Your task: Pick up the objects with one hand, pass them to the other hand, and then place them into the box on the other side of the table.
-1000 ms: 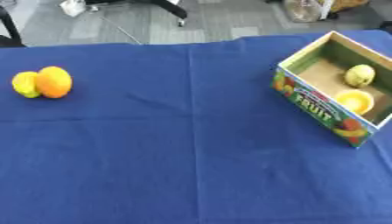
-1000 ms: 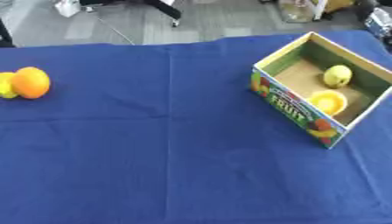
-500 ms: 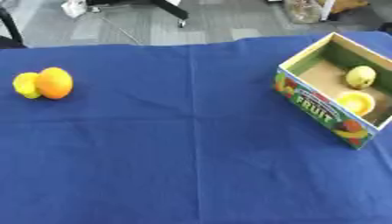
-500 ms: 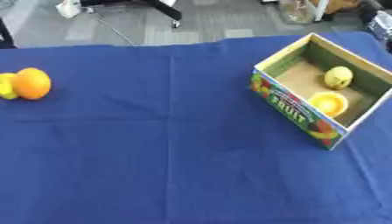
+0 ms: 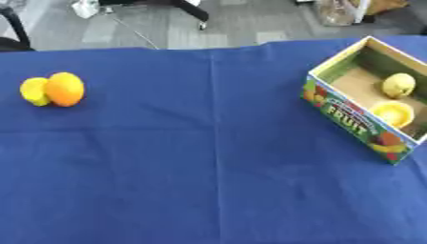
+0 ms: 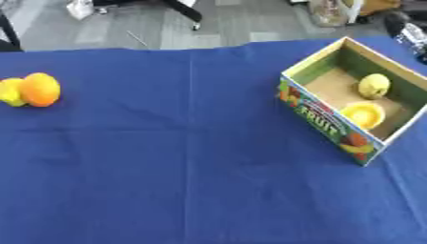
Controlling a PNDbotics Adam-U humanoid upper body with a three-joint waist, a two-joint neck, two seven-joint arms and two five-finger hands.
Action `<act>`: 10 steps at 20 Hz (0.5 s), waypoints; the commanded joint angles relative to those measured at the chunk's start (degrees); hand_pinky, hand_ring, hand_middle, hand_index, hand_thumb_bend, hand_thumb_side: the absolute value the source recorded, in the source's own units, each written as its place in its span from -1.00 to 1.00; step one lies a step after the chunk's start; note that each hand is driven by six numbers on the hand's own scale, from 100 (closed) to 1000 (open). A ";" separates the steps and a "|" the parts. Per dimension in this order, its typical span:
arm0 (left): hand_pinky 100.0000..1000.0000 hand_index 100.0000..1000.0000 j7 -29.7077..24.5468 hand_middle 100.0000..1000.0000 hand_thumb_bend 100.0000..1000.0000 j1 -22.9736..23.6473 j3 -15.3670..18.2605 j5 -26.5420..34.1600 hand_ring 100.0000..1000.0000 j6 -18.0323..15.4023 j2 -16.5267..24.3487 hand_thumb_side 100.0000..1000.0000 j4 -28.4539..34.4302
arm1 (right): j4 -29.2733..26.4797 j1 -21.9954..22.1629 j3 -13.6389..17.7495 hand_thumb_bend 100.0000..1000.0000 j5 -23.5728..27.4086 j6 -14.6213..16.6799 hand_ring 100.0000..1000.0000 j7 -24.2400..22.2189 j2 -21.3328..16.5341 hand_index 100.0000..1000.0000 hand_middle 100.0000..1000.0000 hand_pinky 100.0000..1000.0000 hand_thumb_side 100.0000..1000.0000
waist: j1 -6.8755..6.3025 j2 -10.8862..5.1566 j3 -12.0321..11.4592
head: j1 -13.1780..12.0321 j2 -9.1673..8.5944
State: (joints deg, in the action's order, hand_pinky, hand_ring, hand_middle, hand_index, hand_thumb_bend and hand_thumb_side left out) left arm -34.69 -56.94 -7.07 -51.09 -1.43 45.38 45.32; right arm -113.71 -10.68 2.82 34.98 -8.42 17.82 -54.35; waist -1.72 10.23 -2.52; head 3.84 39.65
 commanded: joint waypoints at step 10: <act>0.58 0.50 0.19 0.45 0.45 -3.45 1.38 -6.78 0.56 -0.71 -2.60 -1.00 -5.40 | -0.88 -1.56 -1.48 -0.28 -1.88 -1.75 0.64 -1.27 -0.23 0.71 0.70 0.34 -0.64 | 0.11 -0.50 0.09 | -1.28 -1.43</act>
State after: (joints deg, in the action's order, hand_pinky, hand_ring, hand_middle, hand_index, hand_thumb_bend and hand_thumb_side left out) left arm -34.55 -58.77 -6.49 -56.69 -2.36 41.53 39.91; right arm -113.71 -11.60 0.96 33.55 -10.09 16.64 -53.46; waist -1.70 10.26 -2.43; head 2.86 39.09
